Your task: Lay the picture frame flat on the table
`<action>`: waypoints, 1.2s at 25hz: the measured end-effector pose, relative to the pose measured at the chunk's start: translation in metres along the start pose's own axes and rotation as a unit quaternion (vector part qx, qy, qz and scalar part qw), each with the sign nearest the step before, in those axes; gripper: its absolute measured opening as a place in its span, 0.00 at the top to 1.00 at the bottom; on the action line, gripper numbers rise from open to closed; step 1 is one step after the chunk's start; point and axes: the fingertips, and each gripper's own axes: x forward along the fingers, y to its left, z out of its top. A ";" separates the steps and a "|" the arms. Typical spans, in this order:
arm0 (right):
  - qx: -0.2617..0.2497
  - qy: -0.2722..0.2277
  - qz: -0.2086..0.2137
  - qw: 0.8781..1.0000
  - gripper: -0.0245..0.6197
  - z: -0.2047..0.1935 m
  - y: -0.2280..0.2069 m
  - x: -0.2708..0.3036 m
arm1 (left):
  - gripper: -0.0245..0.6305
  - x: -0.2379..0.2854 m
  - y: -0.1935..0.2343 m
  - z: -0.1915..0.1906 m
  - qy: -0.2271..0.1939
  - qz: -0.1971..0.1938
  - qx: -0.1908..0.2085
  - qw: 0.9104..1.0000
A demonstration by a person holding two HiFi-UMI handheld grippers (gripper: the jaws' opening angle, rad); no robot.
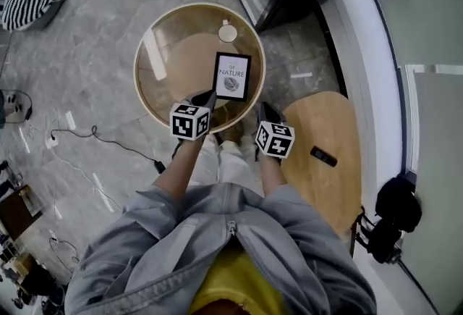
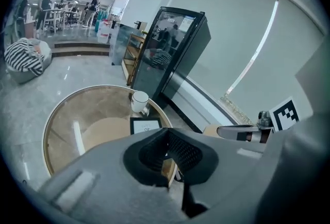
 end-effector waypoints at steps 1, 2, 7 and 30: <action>-0.004 -0.002 0.000 1.000 0.96 0.002 -0.001 -0.013 | 0.96 -0.008 -0.008 0.000 0.000 0.000 0.006 1.000; -0.006 -0.006 0.000 1.000 0.96 0.005 -0.002 -0.025 | 0.96 -0.016 -0.016 0.001 0.001 -0.001 0.014 1.000; -0.018 -0.040 -0.003 0.999 0.96 0.029 -0.005 -0.082 | 0.96 -0.053 -0.051 0.013 -0.015 -0.004 0.051 0.999; -0.135 -0.378 0.059 0.914 0.96 0.250 0.083 -0.295 | 0.96 -0.247 -0.196 0.212 -0.344 0.030 0.203 0.916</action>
